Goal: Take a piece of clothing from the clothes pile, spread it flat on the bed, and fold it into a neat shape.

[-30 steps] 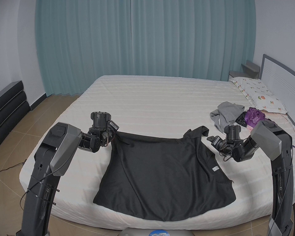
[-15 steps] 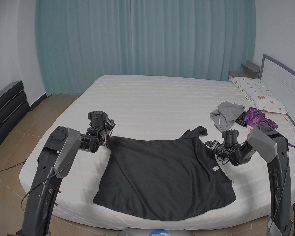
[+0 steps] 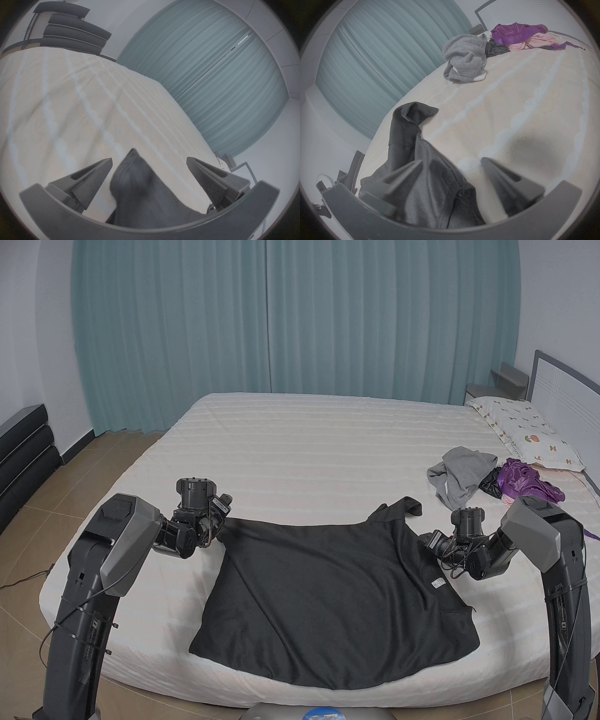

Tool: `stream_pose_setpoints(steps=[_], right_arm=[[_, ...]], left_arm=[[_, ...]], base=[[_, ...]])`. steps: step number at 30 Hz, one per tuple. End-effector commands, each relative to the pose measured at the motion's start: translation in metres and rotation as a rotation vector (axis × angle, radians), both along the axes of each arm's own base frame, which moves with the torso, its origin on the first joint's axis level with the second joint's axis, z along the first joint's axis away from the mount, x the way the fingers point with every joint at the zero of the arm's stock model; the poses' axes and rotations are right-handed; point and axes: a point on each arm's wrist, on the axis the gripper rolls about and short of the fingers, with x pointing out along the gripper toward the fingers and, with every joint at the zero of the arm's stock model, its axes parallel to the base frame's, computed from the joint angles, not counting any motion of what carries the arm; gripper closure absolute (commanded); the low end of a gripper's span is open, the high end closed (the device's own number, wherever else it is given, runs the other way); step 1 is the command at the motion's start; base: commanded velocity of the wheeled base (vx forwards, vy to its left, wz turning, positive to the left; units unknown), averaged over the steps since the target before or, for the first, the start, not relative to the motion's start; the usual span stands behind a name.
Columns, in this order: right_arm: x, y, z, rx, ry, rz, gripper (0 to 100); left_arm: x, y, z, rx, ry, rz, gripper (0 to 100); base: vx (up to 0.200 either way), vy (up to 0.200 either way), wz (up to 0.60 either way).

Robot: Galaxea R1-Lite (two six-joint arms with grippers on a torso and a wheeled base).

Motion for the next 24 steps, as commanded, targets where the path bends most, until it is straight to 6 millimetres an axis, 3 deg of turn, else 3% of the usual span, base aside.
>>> stream_pose_setpoints(steps=[1,6,15,24], right_arm=[[-0.001,0.001,-0.001,0.008,0.009,0.015,100],[0.000,-0.005,0.002,0.002,-0.003,0.006,100],[0.005,-0.038,0.025,0.006,-0.065,-0.069,100],[0.004,-0.058,0.023,-0.005,-0.060,-0.114,100]], left_arm=[[-0.017,0.005,0.025,-0.006,0.015,-0.007,0],[-0.036,0.008,0.024,0.004,0.077,-0.008,0],[-0.059,0.011,0.019,0.007,0.107,-0.015,0],[-0.080,0.015,0.024,-0.006,0.109,-0.038,0]], base=[[0.000,0.000,0.00],[0.000,0.000,0.00],[0.000,0.000,0.00],[0.000,0.000,0.00]])
